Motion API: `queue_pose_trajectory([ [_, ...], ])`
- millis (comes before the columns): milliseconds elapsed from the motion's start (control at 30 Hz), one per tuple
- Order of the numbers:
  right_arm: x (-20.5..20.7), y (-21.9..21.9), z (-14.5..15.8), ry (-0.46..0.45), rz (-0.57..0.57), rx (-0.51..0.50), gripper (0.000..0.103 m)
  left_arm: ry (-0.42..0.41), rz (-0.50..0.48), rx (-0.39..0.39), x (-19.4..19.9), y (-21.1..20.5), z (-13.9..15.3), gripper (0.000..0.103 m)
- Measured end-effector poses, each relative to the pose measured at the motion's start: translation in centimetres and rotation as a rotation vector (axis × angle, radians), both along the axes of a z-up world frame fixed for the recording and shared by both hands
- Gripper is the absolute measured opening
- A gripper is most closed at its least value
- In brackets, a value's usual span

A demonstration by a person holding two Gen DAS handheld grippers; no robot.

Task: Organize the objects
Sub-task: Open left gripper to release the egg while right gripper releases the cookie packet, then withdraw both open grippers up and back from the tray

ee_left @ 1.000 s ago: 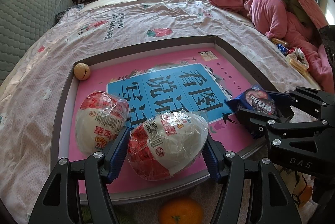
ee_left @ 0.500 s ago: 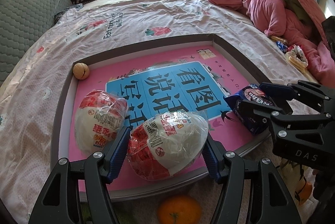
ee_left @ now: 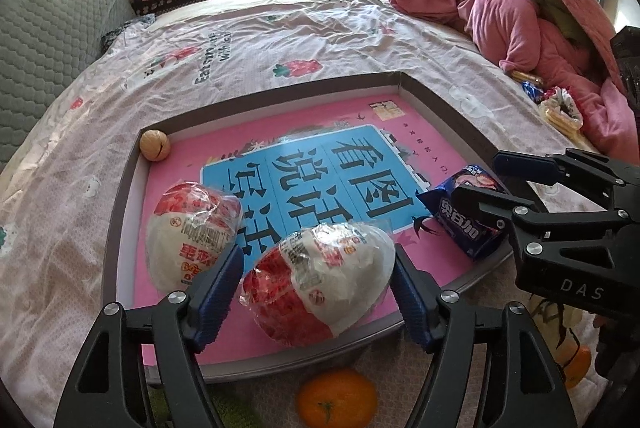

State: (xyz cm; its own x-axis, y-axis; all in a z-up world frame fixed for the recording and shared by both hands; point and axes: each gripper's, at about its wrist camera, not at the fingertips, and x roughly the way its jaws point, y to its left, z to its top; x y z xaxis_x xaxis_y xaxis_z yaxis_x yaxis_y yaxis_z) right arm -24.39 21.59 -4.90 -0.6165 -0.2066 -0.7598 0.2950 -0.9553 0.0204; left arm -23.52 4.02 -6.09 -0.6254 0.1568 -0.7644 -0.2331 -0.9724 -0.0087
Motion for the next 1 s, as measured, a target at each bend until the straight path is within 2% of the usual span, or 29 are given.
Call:
queue_pose_trajectory([
  [1000,1.0,0.7,1.9,0.083,-0.015,-0.036,0.062,0.047,0.022,0.026,1.1,-1.0,2.7,0.076],
])
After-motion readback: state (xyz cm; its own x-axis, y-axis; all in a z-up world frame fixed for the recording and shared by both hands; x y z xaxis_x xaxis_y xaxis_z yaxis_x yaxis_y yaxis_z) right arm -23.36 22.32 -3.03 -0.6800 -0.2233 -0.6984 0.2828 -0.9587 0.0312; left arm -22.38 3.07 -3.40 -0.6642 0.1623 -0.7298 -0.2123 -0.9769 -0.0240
